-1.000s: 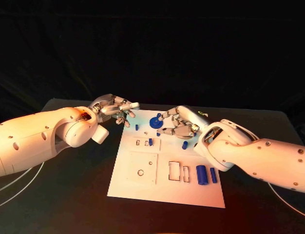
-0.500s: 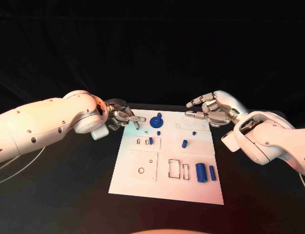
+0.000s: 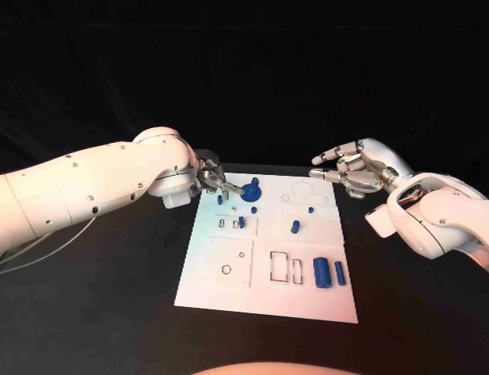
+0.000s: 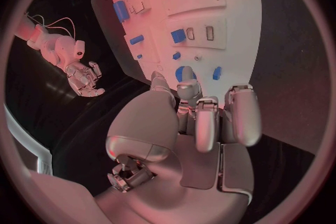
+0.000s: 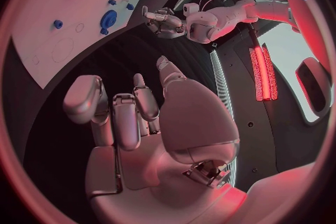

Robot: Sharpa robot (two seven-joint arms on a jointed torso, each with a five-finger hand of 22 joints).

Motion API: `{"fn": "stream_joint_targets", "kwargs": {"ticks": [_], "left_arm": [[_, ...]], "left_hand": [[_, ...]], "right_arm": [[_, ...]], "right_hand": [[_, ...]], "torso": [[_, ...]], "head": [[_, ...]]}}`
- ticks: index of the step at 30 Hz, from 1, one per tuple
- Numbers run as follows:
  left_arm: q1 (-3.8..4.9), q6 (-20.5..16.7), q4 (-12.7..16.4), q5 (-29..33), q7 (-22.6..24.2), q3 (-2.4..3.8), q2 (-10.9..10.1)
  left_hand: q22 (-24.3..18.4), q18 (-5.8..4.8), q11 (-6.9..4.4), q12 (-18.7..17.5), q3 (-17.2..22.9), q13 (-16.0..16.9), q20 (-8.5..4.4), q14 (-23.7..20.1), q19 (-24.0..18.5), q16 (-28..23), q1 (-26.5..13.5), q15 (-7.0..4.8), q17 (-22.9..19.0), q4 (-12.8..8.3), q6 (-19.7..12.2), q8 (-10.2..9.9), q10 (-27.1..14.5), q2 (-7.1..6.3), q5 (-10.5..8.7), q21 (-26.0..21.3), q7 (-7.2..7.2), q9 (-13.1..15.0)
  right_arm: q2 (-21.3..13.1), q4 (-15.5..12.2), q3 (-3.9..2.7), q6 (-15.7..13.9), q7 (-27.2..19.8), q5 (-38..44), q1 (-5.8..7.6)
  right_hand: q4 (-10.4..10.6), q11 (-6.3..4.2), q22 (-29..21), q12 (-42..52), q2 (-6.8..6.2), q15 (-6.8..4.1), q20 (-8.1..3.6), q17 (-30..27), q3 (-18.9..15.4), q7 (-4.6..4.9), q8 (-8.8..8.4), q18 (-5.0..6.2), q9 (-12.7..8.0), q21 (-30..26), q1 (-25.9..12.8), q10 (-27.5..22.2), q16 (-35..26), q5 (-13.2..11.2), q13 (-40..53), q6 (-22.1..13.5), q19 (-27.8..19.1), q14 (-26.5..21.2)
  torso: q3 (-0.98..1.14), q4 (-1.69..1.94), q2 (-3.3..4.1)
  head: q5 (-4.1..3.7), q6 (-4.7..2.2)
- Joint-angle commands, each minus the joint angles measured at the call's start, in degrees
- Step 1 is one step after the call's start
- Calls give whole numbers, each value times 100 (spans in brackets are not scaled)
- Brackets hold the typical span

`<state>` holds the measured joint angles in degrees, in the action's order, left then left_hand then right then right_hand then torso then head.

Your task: Assemble the parts on the task board

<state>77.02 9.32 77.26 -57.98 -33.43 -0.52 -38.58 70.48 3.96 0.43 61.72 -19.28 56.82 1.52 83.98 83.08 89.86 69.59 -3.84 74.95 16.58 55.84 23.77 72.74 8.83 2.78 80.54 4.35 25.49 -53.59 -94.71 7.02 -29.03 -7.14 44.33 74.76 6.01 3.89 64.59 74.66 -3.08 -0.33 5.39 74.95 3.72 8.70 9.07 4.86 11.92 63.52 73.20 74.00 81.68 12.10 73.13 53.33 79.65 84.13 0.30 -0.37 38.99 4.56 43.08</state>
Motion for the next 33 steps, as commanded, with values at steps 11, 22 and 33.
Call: {"fn": "stream_joint_targets", "kwargs": {"ticks": [11,22,33], "left_arm": [[42,651,-483,-596,-297,-144,639],[-3,928,-696,-641,-328,-178,867],[-71,1262,-830,-728,-406,-183,964]], "left_hand": [[189,-65,-31,177,-140,179,1,602,97,14,-148,22,1505,-1,-139,193,17,45,0,72,1,239],[236,-73,-36,189,-127,191,-1,602,110,14,-151,19,1505,-6,-158,249,5,55,2,94,-5,306],[292,-81,-53,225,473,232,-14,602,115,14,-251,5,1505,5,-337,514,-46,-98,3,116,-25,682]], "right_arm": [[22,64,-5,-45,139,52,8],[38,94,-5,-36,148,55,10],[37,128,-5,-37,158,59,11]], "right_hand": [[4,8,-76,-56,35,-22,-19,663,-75,9,25,124,4,-121,-8,-96,-70,101,-45,-85,-8,296],[-2,23,-264,-166,47,-10,-8,574,-156,26,54,157,12,-367,50,-229,-195,545,-171,-170,-53,255],[-4,20,-294,-187,54,-12,-11,566,-155,28,87,159,20,-425,98,-252,-220,1012,-203,-193,-34,253]], "torso": [[-10,10,5],[-7,5,0],[-3,9,0]], "head": [[13,76],[51,138],[76,169]]}}
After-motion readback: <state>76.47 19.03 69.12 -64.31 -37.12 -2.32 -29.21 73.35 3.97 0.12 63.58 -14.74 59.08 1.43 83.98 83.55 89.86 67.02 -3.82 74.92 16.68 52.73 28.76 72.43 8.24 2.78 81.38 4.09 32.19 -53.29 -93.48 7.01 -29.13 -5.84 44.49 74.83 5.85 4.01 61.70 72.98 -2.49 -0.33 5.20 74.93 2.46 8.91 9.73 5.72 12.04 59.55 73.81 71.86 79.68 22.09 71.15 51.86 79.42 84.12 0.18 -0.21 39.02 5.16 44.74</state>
